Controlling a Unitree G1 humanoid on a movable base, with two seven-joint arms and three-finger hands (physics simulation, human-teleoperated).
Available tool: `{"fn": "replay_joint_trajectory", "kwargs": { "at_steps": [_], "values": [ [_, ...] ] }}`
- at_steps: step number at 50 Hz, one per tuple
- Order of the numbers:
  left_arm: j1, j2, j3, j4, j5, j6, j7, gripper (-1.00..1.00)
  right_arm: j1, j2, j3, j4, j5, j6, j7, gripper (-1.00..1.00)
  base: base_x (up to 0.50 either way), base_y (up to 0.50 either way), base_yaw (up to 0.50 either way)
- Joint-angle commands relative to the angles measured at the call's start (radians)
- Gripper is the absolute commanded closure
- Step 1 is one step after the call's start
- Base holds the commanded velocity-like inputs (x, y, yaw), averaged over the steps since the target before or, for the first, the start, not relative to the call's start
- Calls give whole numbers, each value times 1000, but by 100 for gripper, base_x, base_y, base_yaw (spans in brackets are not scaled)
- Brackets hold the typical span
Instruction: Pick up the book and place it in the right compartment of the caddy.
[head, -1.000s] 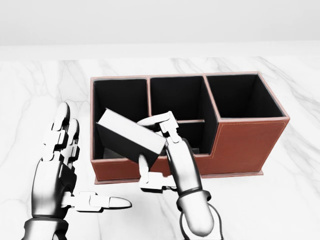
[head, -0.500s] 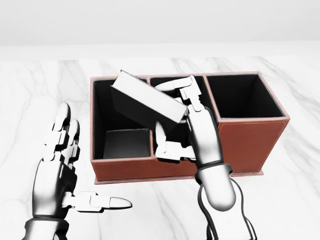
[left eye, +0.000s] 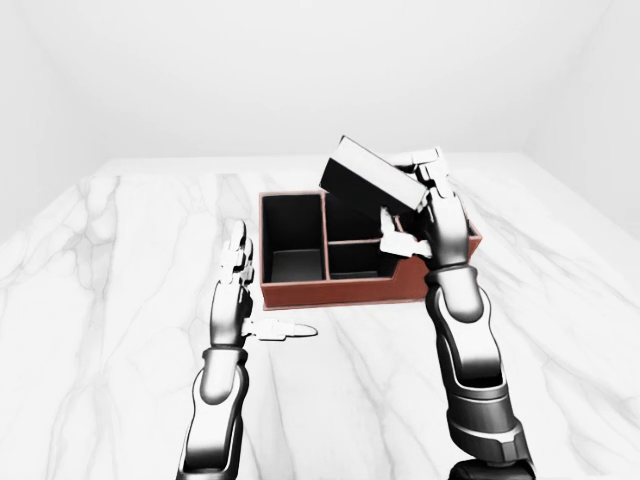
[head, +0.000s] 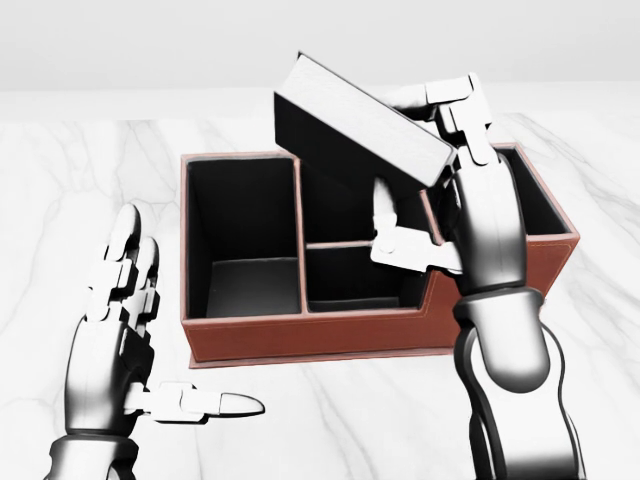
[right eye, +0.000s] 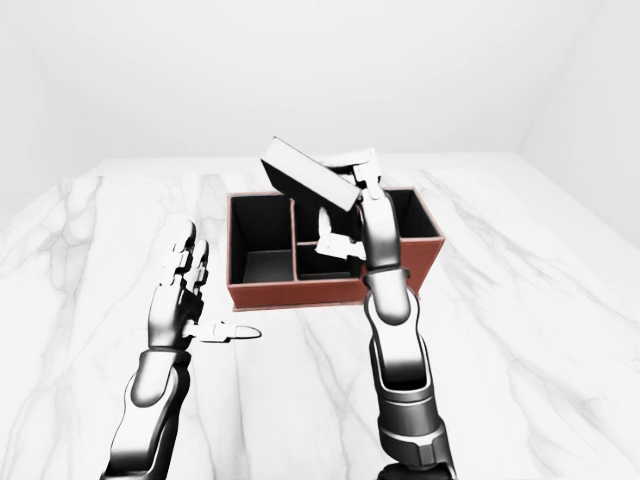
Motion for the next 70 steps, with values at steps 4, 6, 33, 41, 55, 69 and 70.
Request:
{"fn": "replay_joint_trajectory", "kwargs": {
  "at_steps": [4,6,33,41,55,69,70],
  "values": [
    [6,1,3,10,-12,0,-8,-100,-41,-70,-95,-42,141,0,-22,100,0,0,0],
    [7,0,1,3,-11,0,-7,-100,-49,-86,-112,-26,153,0,-23,100,0,0,0],
    [8,-1,-6,14,-4,0,-7,-100,-67,-220,-229,164,230,0,-1,100,0,0,0],
    [7,-1,-8,13,-2,0,-6,-100,-77,-242,-244,180,236,0,0,100,0,0,0],
    [2,-1,-6,20,-1,0,-4,-100,-116,-284,-264,267,242,0,-3,100,0,0,0],
    [1,0,-4,40,0,0,-5,-100,-148,-300,-259,388,232,0,-6,100,0,0,0],
    [1,0,-4,39,0,0,-6,-100,-150,-300,-258,398,231,0,-7,100,0,0,0]
  ]
}}
